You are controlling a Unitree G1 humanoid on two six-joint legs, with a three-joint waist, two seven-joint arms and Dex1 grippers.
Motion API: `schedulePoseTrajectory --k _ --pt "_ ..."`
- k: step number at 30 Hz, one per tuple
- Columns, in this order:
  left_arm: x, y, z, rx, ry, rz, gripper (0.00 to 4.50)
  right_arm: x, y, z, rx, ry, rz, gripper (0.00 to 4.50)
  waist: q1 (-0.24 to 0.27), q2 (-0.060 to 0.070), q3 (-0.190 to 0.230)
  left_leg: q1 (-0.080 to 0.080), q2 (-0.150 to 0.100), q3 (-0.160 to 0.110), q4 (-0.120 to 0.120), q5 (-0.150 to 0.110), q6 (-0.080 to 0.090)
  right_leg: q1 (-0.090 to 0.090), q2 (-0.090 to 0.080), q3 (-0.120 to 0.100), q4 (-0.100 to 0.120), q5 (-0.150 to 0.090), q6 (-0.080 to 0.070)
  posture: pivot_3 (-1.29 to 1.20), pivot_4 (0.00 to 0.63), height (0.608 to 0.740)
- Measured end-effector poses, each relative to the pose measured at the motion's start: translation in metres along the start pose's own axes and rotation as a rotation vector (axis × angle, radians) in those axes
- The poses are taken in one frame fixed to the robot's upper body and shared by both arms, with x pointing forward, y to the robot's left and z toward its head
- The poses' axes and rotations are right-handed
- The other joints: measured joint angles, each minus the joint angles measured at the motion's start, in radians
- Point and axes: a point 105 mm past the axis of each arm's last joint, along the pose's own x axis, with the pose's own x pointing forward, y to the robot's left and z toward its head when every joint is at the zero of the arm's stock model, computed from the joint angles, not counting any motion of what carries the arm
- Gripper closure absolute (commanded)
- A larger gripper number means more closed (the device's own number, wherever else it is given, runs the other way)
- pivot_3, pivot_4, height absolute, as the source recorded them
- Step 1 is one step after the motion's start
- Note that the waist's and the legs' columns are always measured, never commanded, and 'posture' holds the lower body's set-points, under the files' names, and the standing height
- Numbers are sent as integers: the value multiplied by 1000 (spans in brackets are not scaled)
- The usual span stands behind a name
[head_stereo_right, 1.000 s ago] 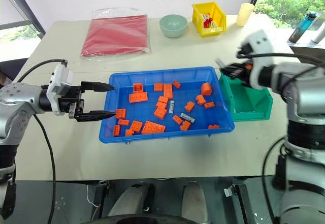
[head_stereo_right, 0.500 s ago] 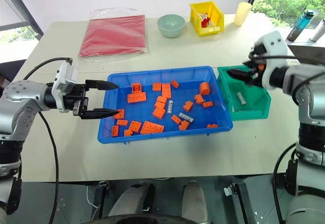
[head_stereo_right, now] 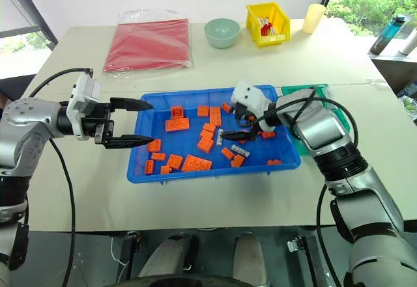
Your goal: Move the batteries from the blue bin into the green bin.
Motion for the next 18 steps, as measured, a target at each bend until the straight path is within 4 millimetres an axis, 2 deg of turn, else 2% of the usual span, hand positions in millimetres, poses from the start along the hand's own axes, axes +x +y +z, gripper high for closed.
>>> schedulePoseTrajectory --k 4,18 --pt "-2 -3 0 -1 15 11 0 11 3 -10 -31 18 50 55 -13 0 0 0 0 0 -1 0 0 0 0 0 0 0 0 0 150 717" --pt "-4 -4 0 -9 15 39 0 34 6 -5 -59 -12 106 55 -19 0 0 0 0 -1 0 0 0 0 1 0 0 0 0 0 150 717"
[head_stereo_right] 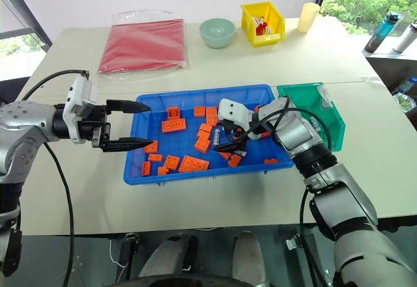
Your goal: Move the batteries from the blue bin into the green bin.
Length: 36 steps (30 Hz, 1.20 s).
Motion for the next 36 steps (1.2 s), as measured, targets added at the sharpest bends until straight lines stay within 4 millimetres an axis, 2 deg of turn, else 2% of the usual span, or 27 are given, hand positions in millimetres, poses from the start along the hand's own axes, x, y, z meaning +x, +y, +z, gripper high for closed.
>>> schedulePoseTrajectory --k 3,6,10,14,17,20,22,25,27,31,33,35,36 --pt "0 1 1 4 -2 3 0 5 -3 2 -9 6 -13 881 1 0 0 0 0 0 0 0 0 0 0 0 0 0 0 0 150 717" --pt "0 2 3 10 -5 5 0 5 -6 -4 -3 33 -29 2231 2 0 0 0 -1 -1 0 0 0 0 0 0 0 0 0 0 150 717" --pt "0 5 6 17 -10 10 0 1 -6 -3 14 35 -35 2238 0 0 0 0 -1 -1 0 0 0 0 0 0 0 0 0 0 150 717" --pt "0 6 6 20 -12 12 0 -19 -9 16 20 -20 -79 2238 0 0 0 0 -1 -1 0 0 0 0 0 0 0 0 0 0 150 717" --pt "0 6 6 25 -14 13 0 -53 -21 35 73 -107 -194 2238 4 0 0 0 -1 -1 0 0 0 0 -1 0 0 0 0 0 150 717" --pt "-1 6 6 27 -16 14 0 -88 -33 40 119 -151 -327 2238 8 0 0 0 -1 -1 0 0 0 1 -1 0 0 0 0 0 150 717" --pt "1 6 5 29 -20 8 0 -119 -42 30 178 -145 -461 2238 16 0 0 0 -1 -1 0 0 0 0 -1 0 0 0 0 0 150 717" --pt "1 8 1 20 -19 13 0 -169 -48 -4 282 -83 -660 2238 28 0 0 0 -1 0 0 0 0 1 -1 0 0 0 0 0 150 717" --pt "2 8 1 20 -22 9 0 -180 -43 -23 320 -39 -710 2238 26 0 0 0 -1 2 0 0 0 1 -2 0 -1 0 0 0 150 717" --pt "9 10 0 22 -38 -9 0 -184 -34 -55 405 27 -767 2238 20 0 0 0 1 5 0 0 0 -1 -1 0 0 0 0 0 150 717" --pt "14 11 1 26 -44 -22 0 -189 -33 -63 435 40 -808 1161 22 0 0 0 1 5 0 0 0 -1 -1 0 0 0 0 0 150 717" --pt "14 13 2 28 -43 -24 0 -191 -33 -67 447 53 -831 267 23 0 0 0 1 5 0 0 0 -1 -1 0 0 0 0 0 150 717" --pt "15 13 1 27 -45 -26 0 -192 -31 -70 450 62 -837 14 24 0 0 0 1 5 0 0 0 -1 -1 0 0 0 0 0 150 717"
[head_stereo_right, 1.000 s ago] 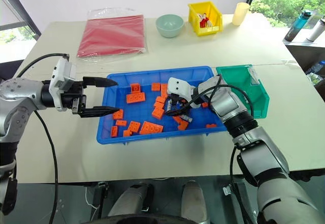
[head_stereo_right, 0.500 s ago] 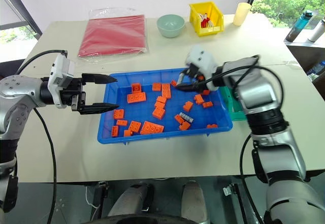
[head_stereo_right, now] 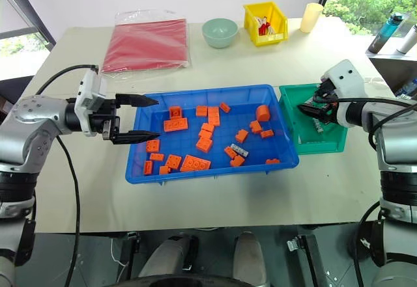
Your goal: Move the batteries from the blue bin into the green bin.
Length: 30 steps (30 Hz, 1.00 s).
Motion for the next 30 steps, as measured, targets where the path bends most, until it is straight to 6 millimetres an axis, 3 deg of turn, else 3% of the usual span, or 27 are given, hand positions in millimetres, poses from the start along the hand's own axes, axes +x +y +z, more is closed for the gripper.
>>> schedulePoseTrajectory --k 3,5,8,10,17,18,22,30 --pt "0 1 2 10 -4 -7 0 0 2 0 -5 -2 0 14 1 0 0 0 0 0 0 0 0 0 0 0 0 0 0 0 150 717" --pt "0 1 5 23 -6 -9 0 -1 8 13 -17 -48 36 14 0 0 0 0 0 0 0 0 0 0 0 0 0 0 0 0 150 717" --pt "0 2 6 28 -4 -11 0 -6 35 45 -92 -146 164 14 -2 0 0 0 1 0 0 0 0 0 1 0 0 0 0 0 150 717" --pt "1 2 5 27 -3 -12 0 -5 55 54 -142 -160 243 14 0 0 0 0 1 -1 0 0 0 0 1 0 -1 0 0 0 150 717" --pt "0 -2 1 16 4 -6 0 11 123 37 -166 -73 455 14 2 0 0 0 0 -2 1 0 0 1 0 0 -1 0 0 0 150 717" --pt "1 -3 -1 12 6 -7 0 15 128 33 -157 -58 465 255 1 0 0 0 0 -2 1 0 0 1 0 0 -1 0 0 0 150 717" --pt "-2 -4 -2 3 17 8 0 20 135 27 -153 -31 468 1754 2 0 0 0 0 -2 1 0 0 1 0 0 -1 0 0 0 150 717" --pt "-5 -6 -4 -4 23 27 0 24 147 9 -117 33 501 1754 2 0 0 0 0 -2 1 0 0 1 0 0 -1 0 0 0 150 717"
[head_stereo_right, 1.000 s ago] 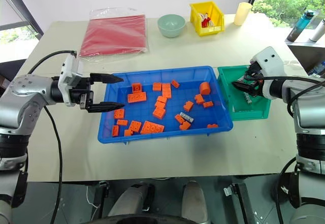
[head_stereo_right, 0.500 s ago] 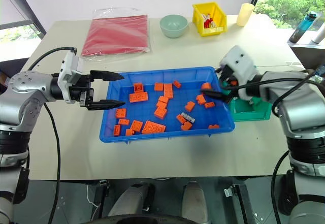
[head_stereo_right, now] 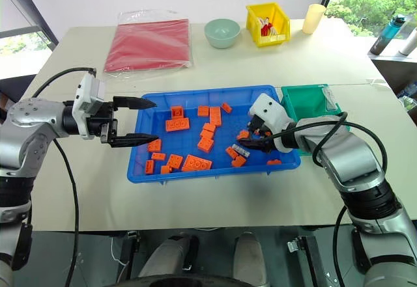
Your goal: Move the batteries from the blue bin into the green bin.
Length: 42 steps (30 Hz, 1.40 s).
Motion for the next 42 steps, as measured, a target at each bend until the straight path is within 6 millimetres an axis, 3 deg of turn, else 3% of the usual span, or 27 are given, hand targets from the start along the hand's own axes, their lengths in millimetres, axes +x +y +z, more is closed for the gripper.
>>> schedulePoseTrajectory --k 3,18,26,31,32,34,35,37,42 --pt "0 0 1 3 1 3 0 4 4 -2 7 2 14 2566 -1 0 0 0 0 0 0 0 0 0 0 0 0 0 0 0 150 717" --pt "-1 3 1 5 -2 10 0 10 9 -11 8 33 27 2566 0 0 0 0 0 0 0 0 0 0 0 0 0 0 0 0 150 717" --pt "-1 5 5 19 -6 10 0 15 4 -27 10 93 51 2566 -1 0 0 0 0 0 0 0 0 0 0 0 0 0 0 0 150 717" --pt "-1 4 5 21 -7 8 0 19 -2 -26 -36 98 55 2566 -1 0 0 0 0 0 0 0 0 0 0 0 0 0 0 0 150 717" --pt "-1 4 5 21 -7 8 0 20 -3 -26 -48 99 56 2988 -1 0 0 0 0 0 0 0 0 0 0 0 0 0 0 0 150 717" --pt "0 4 5 22 -7 8 0 21 -4 -26 -61 99 56 3238 -1 0 0 0 0 0 0 0 0 0 0 0 0 0 0 0 150 717" --pt "0 4 5 22 -7 8 0 21 -4 -25 -62 97 56 3858 -1 0 0 0 0 0 0 0 0 0 0 0 0 0 0 0 150 717" --pt "0 4 5 21 -6 9 0 21 -4 -25 -63 95 60 4445 0 0 0 0 0 0 0 0 0 0 0 0 0 0 0 0 150 717" --pt "0 1 0 8 -1 5 0 6 -5 -10 20 37 83 4437 0 0 0 0 0 0 0 0 0 0 0 0 0 0 0 0 150 717"
